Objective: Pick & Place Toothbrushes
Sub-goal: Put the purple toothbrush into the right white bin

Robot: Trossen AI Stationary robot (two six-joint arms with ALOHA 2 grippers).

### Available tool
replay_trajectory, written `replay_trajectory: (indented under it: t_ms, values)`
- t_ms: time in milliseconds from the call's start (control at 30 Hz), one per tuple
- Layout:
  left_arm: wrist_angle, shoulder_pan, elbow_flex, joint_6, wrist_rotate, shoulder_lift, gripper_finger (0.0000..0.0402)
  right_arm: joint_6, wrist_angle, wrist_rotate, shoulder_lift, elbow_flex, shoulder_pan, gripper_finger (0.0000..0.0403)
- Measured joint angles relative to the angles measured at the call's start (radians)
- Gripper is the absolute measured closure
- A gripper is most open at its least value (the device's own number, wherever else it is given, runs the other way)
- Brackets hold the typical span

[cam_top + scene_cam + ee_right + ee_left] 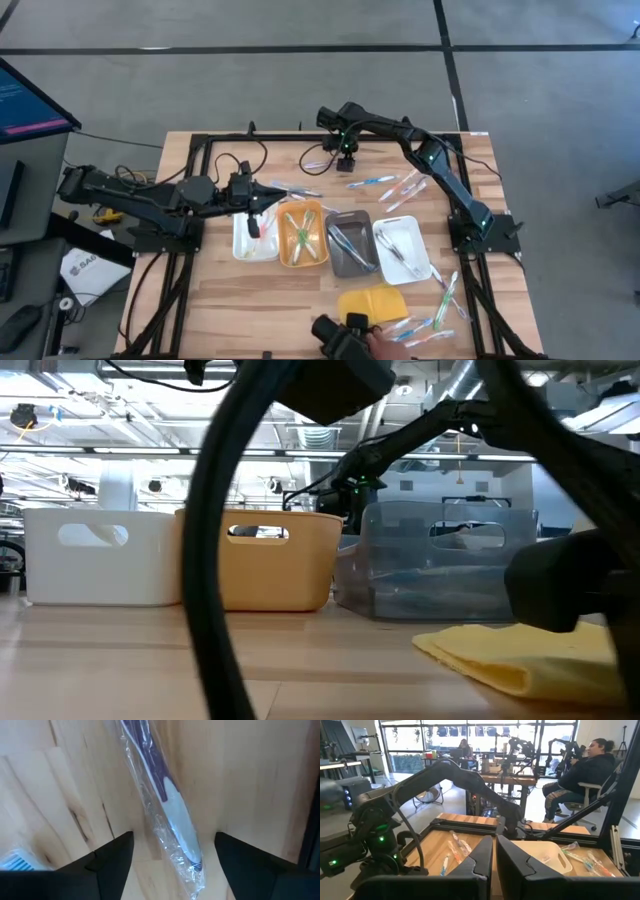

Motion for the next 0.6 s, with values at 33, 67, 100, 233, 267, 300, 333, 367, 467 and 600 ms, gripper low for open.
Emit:
replay_trajectory:
  t_ms: [33,67,100,233,267,300,333,367,467,600]
  values:
    - [0.0,0.0,0.0,0.0,0.0,0.0,0.0385,-0.003,-0.002,0.0,0.001,0.0,0.0,0.0137]
    - [0.0,0.0,0.0,0.0,0.0,0.0,0.0385,-0.003,-0.003,0.0,0.001,0.0,0.0,0.0147]
    - [0.0,0.0,0.0,0.0,0.0,0.0,0.0385,-0.004,-0.005,0.002,0.001,0.0,0.0,0.0162]
    - [0.0,0.0,0.0,0.0,0.0,0.0,0.0385,-0.006,-0.01,0.003,0.002,0.001,-0.003,0.0253]
    - [0.0,0.0,0.0,0.0,0.0,0.0,0.0385,-0.006,-0.016,0.004,0.002,0.001,-0.004,0.0282]
    - [0.0,0.0,0.0,0.0,0.0,0.0,0.0385,-0.006,-0.024,0.01,0.002,0.001,-0.003,0.0311]
    - [0.0,0.0,0.0,0.0,0.0,0.0,0.0385,-0.006,-0.035,0.018,0.003,0.005,-0.003,0.0342]
    - [0.0,0.0,0.0,0.0,0.0,0.0,0.0385,-0.006,-0.048,0.026,0.004,0.013,-0.002,0.0369]
    - [0.0,0.0,0.0,0.0,0.0,0.0,0.0385,-0.018,-0.086,0.064,0.008,0.036,0.0,0.0382]
    - [0.0,0.0,0.0,0.0,0.0,0.0,0.0385,-0.025,-0.187,0.171,0.007,0.081,0.013,0.0389]
